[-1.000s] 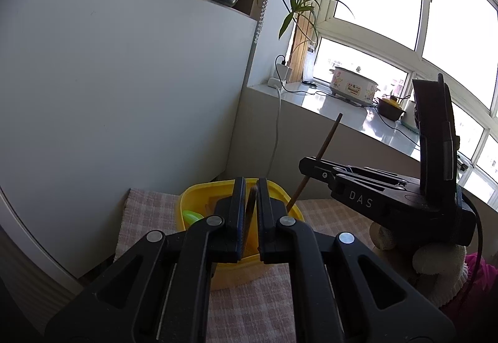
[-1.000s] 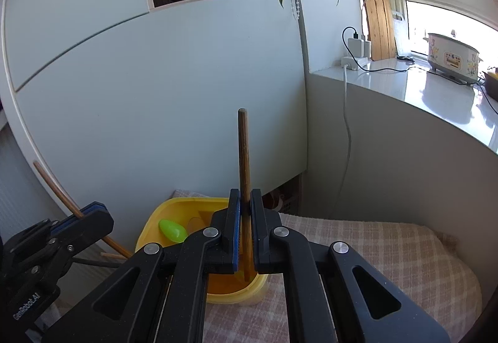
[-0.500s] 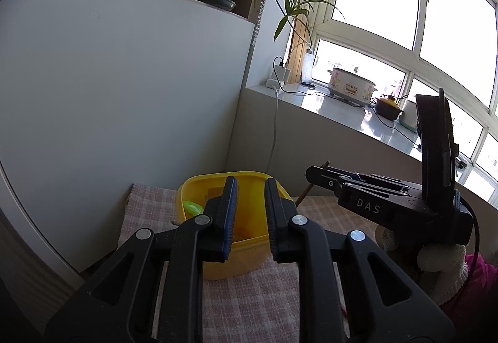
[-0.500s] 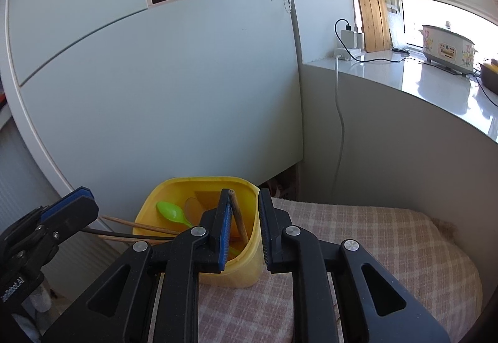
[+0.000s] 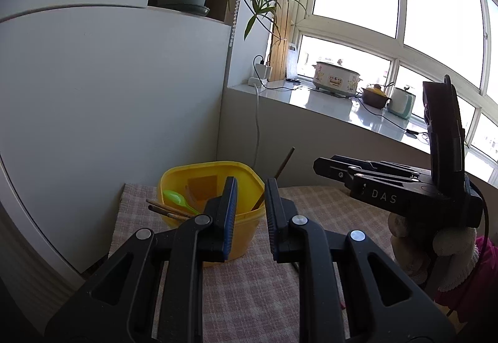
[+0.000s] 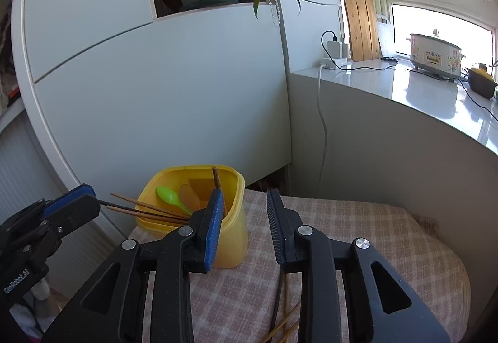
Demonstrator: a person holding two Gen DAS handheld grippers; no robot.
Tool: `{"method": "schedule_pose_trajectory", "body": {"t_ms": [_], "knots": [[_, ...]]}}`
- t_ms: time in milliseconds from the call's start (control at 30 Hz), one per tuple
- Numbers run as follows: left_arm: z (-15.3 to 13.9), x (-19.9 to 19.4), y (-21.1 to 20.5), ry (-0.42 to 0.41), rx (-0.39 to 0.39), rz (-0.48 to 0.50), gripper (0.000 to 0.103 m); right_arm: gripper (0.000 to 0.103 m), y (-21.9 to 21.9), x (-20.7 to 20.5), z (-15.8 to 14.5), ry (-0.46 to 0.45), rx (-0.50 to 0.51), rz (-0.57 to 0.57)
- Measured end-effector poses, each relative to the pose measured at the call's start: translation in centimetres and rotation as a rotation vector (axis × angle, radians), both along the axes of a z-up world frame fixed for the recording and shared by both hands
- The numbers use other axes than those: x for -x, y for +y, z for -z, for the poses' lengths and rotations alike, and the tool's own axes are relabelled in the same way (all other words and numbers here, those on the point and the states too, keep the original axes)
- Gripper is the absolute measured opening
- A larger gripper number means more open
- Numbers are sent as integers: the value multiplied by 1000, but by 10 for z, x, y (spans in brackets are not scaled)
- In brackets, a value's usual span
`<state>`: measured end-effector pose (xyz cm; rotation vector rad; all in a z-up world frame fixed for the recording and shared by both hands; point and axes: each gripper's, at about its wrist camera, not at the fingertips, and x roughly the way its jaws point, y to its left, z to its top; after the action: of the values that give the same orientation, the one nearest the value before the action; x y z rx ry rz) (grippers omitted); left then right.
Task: Organize utensils
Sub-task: 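Move both grippers back down to the remaining chopsticks on the cloth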
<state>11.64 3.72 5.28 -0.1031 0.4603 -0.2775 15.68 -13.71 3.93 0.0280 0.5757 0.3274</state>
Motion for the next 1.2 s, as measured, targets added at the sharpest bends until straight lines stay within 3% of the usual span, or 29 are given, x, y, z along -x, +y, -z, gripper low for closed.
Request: {"method": "schedule_pose_trajectory", "body": {"t_ms": [167,333,733,1200], "knots": [[10,5,-13,25,-15,48,20,44,-24,12,1,-15,11,25],[28,6,-33,74,-31,116,20,46,-56,16,11,-4,15,87],[86,-9,-80,271,-64,255,20,46,-116,7,83,254,-59,157],[154,-27,-106,509,-28,344,20,46,-125,-8,139,478,-188,119]]}}
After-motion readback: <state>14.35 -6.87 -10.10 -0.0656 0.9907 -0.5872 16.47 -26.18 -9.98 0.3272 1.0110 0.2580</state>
